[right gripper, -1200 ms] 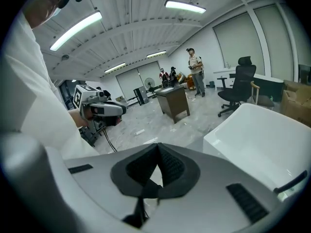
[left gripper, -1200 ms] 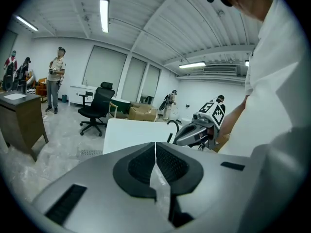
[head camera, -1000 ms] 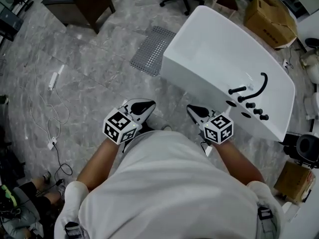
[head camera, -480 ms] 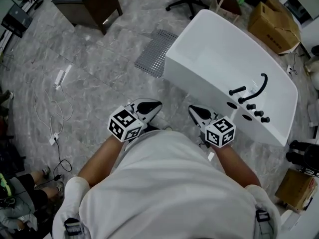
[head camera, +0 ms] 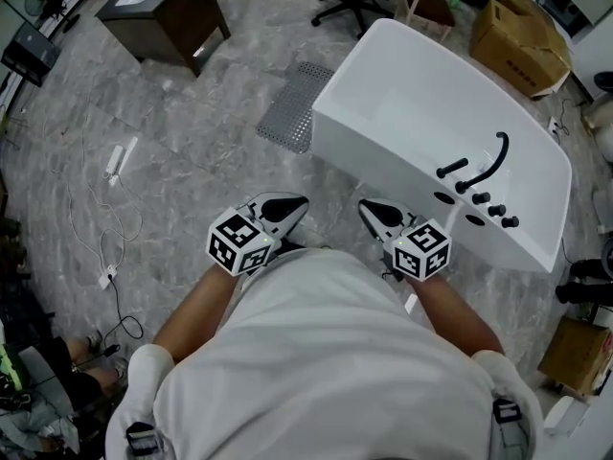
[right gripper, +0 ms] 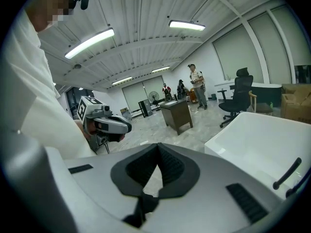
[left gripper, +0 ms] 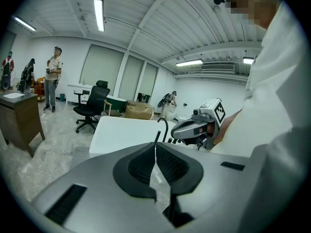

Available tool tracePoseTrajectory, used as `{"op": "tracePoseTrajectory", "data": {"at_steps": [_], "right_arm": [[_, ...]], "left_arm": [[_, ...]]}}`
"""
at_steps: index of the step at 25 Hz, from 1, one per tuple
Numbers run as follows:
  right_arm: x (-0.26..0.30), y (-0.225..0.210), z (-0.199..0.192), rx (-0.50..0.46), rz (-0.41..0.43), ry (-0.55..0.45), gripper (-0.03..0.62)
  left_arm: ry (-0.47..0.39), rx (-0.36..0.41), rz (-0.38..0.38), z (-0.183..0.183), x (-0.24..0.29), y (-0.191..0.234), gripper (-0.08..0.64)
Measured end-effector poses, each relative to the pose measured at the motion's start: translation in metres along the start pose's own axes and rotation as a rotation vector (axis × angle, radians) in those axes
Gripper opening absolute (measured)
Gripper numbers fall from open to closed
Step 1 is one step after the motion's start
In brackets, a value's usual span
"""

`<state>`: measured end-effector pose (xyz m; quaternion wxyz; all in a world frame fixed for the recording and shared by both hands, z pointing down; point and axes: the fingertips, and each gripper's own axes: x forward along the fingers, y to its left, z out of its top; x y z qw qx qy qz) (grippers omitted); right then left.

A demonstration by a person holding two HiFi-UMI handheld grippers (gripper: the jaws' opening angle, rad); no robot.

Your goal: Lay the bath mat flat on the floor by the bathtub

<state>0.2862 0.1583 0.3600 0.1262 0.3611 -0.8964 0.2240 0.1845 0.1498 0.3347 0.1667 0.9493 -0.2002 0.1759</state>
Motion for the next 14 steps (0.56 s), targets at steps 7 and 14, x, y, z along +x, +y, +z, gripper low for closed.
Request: {"op": "tracePoseTrajectory", "data": {"at_steps": [7, 14], "right_arm": [[-0.007, -0.003, 0.001, 0.002, -0.013, -0.013, 0.008], [-0.011, 0.002, -0.003, 0.0, -0.004, -0.005, 0.008]], "left_arm": [[-0.003, 0.014, -0.014, 0.005, 0.006, -0.004, 0.02], [0.002, 0.02, -0.034, 0.006, 0.011, -0.015, 0.02]]}}
